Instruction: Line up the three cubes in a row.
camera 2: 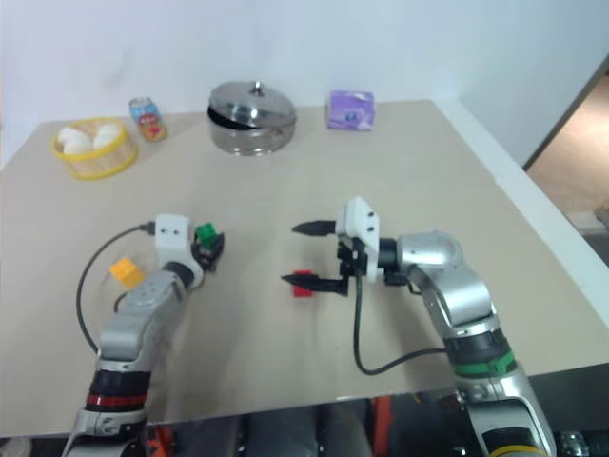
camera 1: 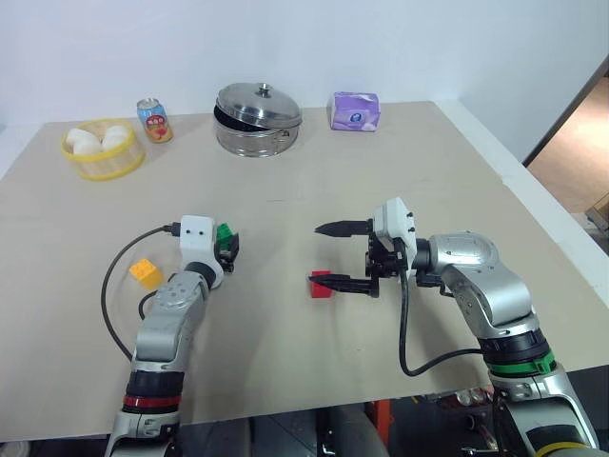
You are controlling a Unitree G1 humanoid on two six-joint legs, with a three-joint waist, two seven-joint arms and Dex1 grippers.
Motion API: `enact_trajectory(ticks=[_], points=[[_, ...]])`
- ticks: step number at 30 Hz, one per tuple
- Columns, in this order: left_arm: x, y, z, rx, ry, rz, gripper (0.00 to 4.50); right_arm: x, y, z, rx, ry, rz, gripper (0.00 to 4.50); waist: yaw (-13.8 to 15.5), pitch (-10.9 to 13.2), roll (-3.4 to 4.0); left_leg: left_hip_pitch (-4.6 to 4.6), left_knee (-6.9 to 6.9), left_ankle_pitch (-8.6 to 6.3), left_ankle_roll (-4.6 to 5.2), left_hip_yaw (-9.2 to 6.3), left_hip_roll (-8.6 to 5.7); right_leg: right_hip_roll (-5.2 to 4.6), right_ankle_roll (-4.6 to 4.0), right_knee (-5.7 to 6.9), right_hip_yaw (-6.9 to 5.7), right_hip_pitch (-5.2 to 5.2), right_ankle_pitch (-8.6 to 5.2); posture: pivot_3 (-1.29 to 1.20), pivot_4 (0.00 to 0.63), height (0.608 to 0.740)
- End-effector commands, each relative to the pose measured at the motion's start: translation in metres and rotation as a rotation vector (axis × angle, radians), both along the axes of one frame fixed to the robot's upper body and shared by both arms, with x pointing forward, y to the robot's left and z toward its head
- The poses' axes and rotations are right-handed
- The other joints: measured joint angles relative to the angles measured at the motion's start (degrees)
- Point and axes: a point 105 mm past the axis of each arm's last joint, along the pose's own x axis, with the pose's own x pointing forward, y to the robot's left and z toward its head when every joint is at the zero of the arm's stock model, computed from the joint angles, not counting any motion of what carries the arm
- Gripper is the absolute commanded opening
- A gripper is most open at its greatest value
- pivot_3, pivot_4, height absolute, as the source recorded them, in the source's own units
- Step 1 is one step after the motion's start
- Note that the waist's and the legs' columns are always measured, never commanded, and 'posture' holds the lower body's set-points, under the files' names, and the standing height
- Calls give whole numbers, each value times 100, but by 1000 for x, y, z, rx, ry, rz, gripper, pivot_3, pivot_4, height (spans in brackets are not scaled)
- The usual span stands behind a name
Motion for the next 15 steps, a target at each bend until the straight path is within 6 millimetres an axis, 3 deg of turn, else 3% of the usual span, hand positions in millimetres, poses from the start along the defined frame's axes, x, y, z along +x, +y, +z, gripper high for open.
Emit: enact_trajectory(ticks=[1, 8, 15], points=[[4, 5, 17, 21, -63, -1, 2336, -5, 4, 14, 7, -56, 23, 4500, 0, 0, 0, 0, 0, 0, 0, 0, 0, 0, 0, 0, 0, 0, 0, 0, 150, 740], [5, 9, 15, 23, -49, -22, 2336, -5, 3, 14, 2, -55, 21, 4500, 0, 0, -1, 0, 0, 0, 0, 1, 0, 0, 1, -1, 1, 0, 1, 0, 150, 740], [-9, -11, 23, 22, -78, -223, 2336, -5, 0, 15, -4, -60, 20, 4500, -1, 0, -1, 0, 0, 0, 0, 1, 0, 0, 0, -1, 1, -1, 1, 0, 150, 740]])
